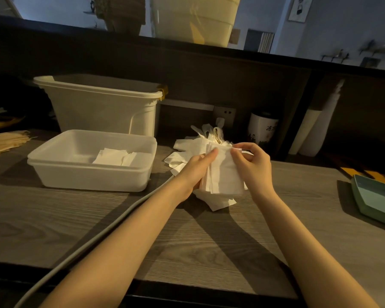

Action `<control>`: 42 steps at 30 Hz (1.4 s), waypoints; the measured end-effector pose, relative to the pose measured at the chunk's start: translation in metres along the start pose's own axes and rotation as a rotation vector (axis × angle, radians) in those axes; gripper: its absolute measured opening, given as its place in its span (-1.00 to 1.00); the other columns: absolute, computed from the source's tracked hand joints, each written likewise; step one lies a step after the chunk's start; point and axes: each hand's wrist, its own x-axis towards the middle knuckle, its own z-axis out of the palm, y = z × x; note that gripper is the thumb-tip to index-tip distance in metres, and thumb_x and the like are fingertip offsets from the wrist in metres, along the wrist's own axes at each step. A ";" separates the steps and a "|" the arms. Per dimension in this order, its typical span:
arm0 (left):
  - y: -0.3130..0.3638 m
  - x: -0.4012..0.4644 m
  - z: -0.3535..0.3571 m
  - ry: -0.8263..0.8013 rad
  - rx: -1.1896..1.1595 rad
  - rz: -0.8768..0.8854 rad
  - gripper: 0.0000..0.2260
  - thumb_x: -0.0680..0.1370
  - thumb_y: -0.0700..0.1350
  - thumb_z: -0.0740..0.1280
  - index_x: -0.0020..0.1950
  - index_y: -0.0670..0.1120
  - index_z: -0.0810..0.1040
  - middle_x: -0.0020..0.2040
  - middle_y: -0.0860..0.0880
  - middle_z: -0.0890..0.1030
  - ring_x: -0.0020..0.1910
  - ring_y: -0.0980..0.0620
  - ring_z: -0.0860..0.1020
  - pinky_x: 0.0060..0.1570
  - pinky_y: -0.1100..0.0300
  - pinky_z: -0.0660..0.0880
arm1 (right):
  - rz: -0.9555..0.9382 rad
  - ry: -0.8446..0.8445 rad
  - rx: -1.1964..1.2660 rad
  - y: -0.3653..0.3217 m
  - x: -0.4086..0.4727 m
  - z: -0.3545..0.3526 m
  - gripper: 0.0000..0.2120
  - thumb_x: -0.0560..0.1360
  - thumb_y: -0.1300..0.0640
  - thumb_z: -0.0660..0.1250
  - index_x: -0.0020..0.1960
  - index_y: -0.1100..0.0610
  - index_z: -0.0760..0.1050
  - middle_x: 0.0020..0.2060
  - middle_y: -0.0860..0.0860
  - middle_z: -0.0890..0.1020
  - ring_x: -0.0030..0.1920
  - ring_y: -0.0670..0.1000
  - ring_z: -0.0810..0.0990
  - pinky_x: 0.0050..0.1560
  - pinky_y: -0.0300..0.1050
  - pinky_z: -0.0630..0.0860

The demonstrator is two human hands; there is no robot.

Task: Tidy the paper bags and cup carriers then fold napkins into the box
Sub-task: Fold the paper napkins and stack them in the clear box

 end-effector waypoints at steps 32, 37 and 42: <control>-0.003 -0.005 0.010 0.088 0.153 0.127 -0.67 0.62 -0.04 0.15 0.39 0.00 0.25 0.10 0.04 0.43 0.05 0.07 0.43 0.01 0.16 0.41 | 0.270 -0.208 0.098 0.008 -0.009 0.029 -0.41 0.60 -0.17 0.01 0.54 0.04 -0.02 0.49 0.06 0.19 0.44 0.11 0.25 0.41 0.17 0.25; 0.003 -0.001 -0.001 0.141 0.103 0.137 -0.72 0.62 -0.07 0.17 0.32 -0.03 0.32 0.06 0.04 0.48 0.03 0.06 0.48 -0.04 0.16 0.48 | 0.190 -0.285 0.113 0.004 -0.004 0.018 -0.49 0.59 -0.22 -0.01 0.42 0.04 0.27 0.32 0.00 0.41 0.31 0.01 0.39 0.27 -0.05 0.36; 0.010 0.006 -0.021 0.300 -0.067 0.150 -0.69 0.61 -0.11 0.19 0.35 -0.07 0.31 0.09 0.01 0.46 0.09 0.02 0.48 0.06 0.09 0.49 | 0.066 -0.244 -0.205 0.011 0.006 -0.004 -0.71 0.59 0.00 0.18 0.20 0.13 0.50 0.05 -0.01 0.59 0.03 -0.05 0.52 0.00 -0.18 0.42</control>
